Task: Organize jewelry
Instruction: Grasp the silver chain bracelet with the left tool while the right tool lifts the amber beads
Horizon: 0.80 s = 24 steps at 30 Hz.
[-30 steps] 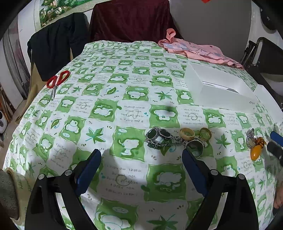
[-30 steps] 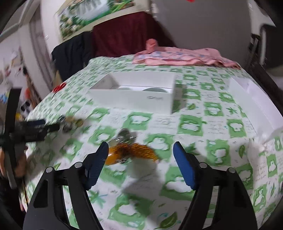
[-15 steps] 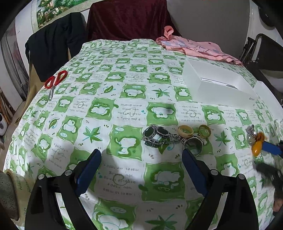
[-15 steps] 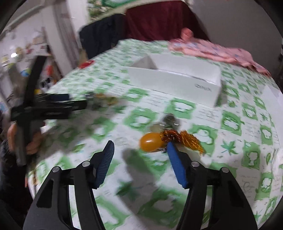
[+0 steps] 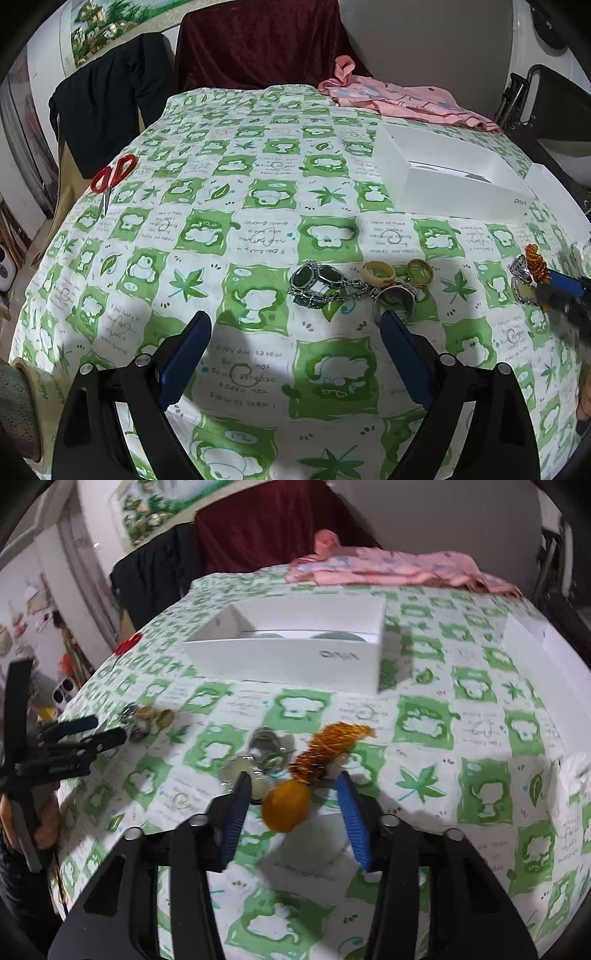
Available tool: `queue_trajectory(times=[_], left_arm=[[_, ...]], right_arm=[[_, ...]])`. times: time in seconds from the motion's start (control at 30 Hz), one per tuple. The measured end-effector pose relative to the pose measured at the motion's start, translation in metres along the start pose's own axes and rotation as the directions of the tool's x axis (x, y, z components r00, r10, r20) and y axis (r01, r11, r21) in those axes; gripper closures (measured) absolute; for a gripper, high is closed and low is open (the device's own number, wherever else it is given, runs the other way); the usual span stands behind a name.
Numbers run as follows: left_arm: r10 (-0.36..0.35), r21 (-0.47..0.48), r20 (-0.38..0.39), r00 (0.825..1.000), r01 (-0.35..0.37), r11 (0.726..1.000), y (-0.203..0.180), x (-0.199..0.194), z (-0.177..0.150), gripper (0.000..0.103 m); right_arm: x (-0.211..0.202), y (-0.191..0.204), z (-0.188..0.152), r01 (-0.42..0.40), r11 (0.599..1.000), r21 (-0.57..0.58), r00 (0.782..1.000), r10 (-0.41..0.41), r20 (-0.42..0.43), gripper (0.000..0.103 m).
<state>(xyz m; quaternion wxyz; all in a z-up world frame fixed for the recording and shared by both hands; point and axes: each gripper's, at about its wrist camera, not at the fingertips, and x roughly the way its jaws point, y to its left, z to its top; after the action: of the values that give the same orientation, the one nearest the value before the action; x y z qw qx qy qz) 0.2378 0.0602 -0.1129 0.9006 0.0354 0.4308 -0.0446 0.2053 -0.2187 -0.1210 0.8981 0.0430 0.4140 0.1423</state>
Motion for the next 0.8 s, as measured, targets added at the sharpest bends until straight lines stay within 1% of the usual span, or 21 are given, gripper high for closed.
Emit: queue_trajectory(times=[0.03,0.07,0.13,0.27,0.43,0.5,0.6,0.67,0.73,0.77,0.8], left_arm=[[-0.001,0.004,0.005,1.0,0.001,1.0,0.0,-0.001,0.0,0.012],[-0.003,0.007,0.009,1.0,0.002,1.0,-0.001,-0.002,0.0,0.012],[-0.012,0.012,0.018,1.0,0.012,1.0,-0.002,-0.004,0.0,0.012],[-0.023,0.019,0.032,0.999,0.023,1.0,-0.004,-0.008,0.0,0.013],[-0.035,0.024,0.026,0.999,0.034,0.999,-0.005,-0.004,0.006,0.019],[-0.021,0.004,0.021,1.0,0.021,1.0,0.001,0.0,0.011,0.02],[0.002,-0.054,0.023,1.0,-0.001,0.999,0.016,0.004,0.017,0.021],[0.014,-0.091,-0.007,1.0,-0.014,0.996,0.026,0.012,0.021,0.022],[0.004,-0.103,-0.03,1.0,-0.008,0.995,0.029,0.017,0.022,0.027],[0.006,-0.097,-0.027,1.0,-0.009,0.995,0.028,0.017,0.023,0.029],[0.003,-0.081,-0.021,1.0,-0.004,0.997,0.025,0.017,0.022,0.036]], right_arm=[[0.0,-0.005,-0.001,-0.005,1.0,0.023,1.0,0.005,0.001,0.08],[-0.002,-0.01,0.0,-0.028,0.998,0.049,0.999,0.028,0.016,0.08],[-0.008,-0.016,0.0,-0.018,0.997,0.074,0.999,0.014,0.049,0.08],[-0.006,-0.018,0.001,-0.013,0.996,0.088,0.999,0.009,0.041,0.08],[-0.003,-0.018,0.001,0.0,0.996,0.089,1.0,-0.002,0.023,0.08],[-0.003,-0.018,0.001,-0.002,0.996,0.091,1.0,0.0,0.021,0.08],[-0.002,-0.018,0.001,-0.002,0.996,0.091,1.0,0.0,0.019,0.08],[-0.002,-0.018,0.001,-0.002,0.996,0.091,1.0,0.001,0.019,0.08],[-0.002,-0.018,0.001,-0.002,0.996,0.091,1.0,0.001,0.018,0.08],[-0.002,-0.018,0.001,-0.002,0.996,0.091,1.0,0.0,0.018,0.08],[-0.002,-0.018,0.001,-0.001,0.996,0.09,1.0,0.0,0.018,0.08]])
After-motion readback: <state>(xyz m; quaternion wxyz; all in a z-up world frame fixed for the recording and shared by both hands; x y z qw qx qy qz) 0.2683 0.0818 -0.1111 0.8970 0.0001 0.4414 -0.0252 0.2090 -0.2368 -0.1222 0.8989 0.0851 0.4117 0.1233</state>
